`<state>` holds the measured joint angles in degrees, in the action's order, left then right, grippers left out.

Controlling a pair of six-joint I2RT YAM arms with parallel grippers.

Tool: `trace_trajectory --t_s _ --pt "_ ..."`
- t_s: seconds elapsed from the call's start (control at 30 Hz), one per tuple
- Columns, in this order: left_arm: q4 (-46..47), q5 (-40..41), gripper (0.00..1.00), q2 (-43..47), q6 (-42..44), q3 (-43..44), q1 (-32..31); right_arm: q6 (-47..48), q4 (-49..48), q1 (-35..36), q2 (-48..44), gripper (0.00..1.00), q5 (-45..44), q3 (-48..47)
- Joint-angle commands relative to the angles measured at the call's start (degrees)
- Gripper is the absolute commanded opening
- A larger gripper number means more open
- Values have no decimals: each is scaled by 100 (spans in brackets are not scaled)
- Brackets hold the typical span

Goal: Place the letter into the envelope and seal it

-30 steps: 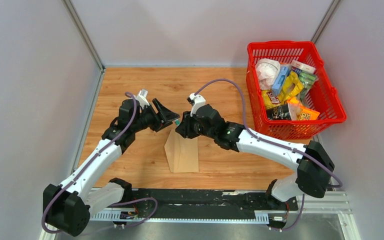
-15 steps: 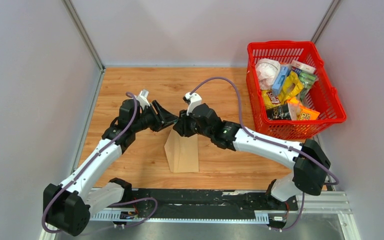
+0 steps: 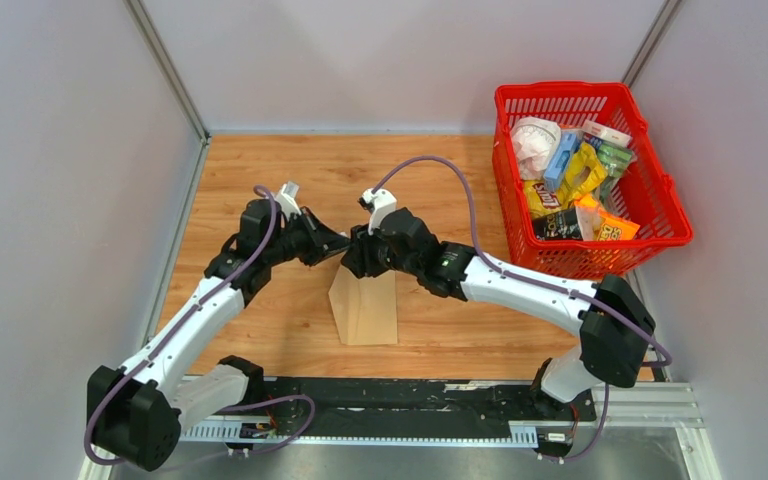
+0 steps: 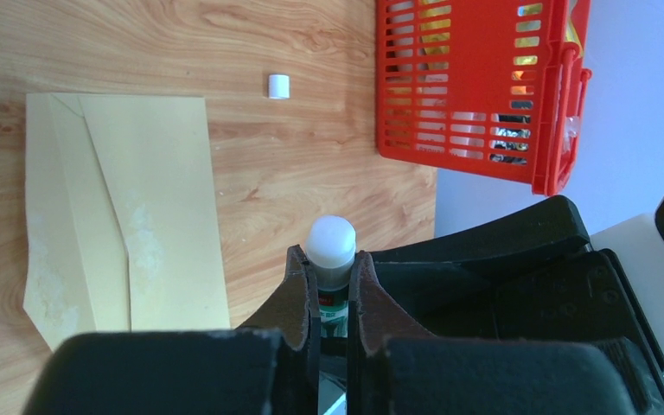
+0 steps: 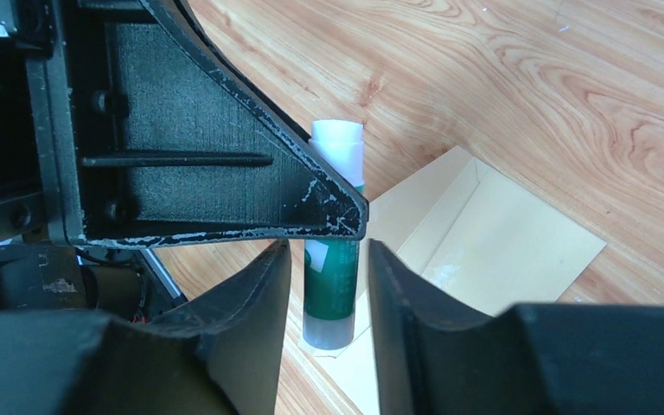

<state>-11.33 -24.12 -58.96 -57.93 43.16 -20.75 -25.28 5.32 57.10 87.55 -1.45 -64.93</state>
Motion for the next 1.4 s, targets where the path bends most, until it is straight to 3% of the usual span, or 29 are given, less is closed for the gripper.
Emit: trace_trajectory --t_s 0.0,0.27,0.4,0.57,0.7,0.8,0.9,1.17,1.37 --pt "-115 162 0 174 177 167 10 120 -75 38 -264 43 49 -38" --pt "-176 224 0 209 203 211 10 23 48 47 -423 41 49 191" --pt "-168 206 0 218 203 220 10 -21 57 38 -379 31 295 165" --pt "-141 153 0 227 203 211 10 -65 109 38 -273 5 365 42" --pt "-80 -22 34 166 265 158 19 -56 127 38 -265 0 312 -90" --pt "-36 -172 47 113 291 132 10 -74 109 47 -212 0 338 -195" --pt "34 -260 51 69 309 70 19 -109 118 38 -116 0 374 -310" --pt "105 -269 50 51 221 -71 10 -346 145 47 78 0 234 -495" --pt "17 -32 35 78 238 -106 10 -575 215 90 184 0 260 -583"
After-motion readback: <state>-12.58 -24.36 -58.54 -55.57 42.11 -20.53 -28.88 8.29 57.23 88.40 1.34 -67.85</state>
